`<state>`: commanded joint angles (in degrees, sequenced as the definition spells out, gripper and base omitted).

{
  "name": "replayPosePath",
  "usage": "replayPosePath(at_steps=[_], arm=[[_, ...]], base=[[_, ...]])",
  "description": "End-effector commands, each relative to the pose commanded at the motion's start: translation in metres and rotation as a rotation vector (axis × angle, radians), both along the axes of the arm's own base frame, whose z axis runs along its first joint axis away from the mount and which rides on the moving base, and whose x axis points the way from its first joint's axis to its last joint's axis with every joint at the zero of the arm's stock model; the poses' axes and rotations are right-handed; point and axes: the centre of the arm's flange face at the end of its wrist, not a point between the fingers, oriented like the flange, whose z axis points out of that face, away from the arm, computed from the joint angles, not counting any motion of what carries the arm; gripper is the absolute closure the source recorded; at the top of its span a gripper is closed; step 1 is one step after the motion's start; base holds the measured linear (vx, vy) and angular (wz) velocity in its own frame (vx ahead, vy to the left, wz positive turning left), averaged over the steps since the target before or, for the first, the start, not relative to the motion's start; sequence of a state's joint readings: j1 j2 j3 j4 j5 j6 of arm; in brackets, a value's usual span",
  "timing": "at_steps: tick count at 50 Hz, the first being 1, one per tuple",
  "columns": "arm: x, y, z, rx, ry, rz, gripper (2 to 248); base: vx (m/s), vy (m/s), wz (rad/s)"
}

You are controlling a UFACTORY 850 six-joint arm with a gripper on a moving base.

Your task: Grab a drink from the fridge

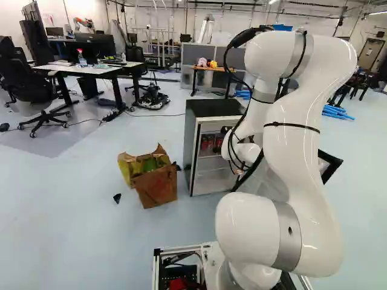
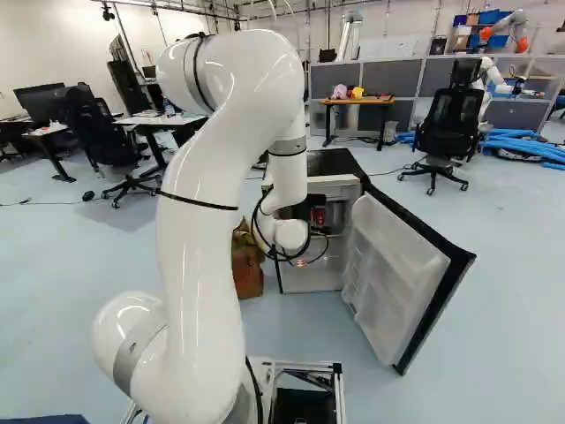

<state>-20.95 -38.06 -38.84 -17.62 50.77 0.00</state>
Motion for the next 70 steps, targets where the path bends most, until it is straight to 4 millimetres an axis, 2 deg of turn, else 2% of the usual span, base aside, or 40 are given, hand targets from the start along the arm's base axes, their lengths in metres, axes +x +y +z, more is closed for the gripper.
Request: replayPosePath(at_steps=[70], arm=[[0.017, -0.004, -0.086, 0.038, 0.047, 0.027, 3]], base=[[0.0, 0.0, 0.0]])
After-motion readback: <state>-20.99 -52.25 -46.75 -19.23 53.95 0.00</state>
